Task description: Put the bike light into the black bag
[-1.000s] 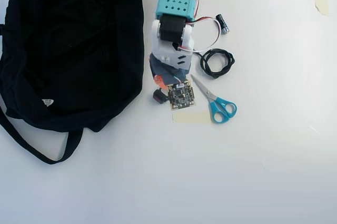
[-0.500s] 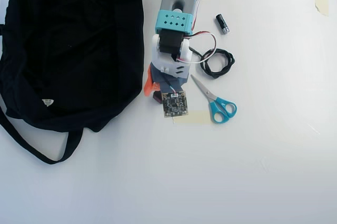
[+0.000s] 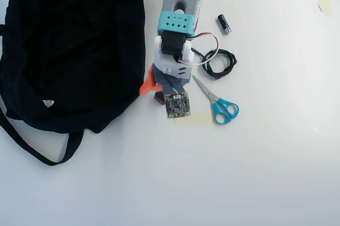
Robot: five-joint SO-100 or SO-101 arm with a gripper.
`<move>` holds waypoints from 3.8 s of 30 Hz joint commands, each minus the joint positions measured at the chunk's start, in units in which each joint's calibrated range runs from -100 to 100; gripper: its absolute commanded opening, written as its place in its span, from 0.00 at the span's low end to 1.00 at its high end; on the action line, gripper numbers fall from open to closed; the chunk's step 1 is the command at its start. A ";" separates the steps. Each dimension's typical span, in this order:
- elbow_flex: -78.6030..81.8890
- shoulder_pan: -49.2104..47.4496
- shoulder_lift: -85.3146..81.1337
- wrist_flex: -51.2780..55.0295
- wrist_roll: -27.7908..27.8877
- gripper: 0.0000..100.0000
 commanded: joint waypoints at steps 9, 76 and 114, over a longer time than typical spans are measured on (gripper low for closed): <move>-0.89 -0.85 3.85 -1.11 2.57 0.37; -13.83 -1.97 10.16 4.23 8.28 0.36; -15.53 1.02 14.89 0.69 17.77 0.36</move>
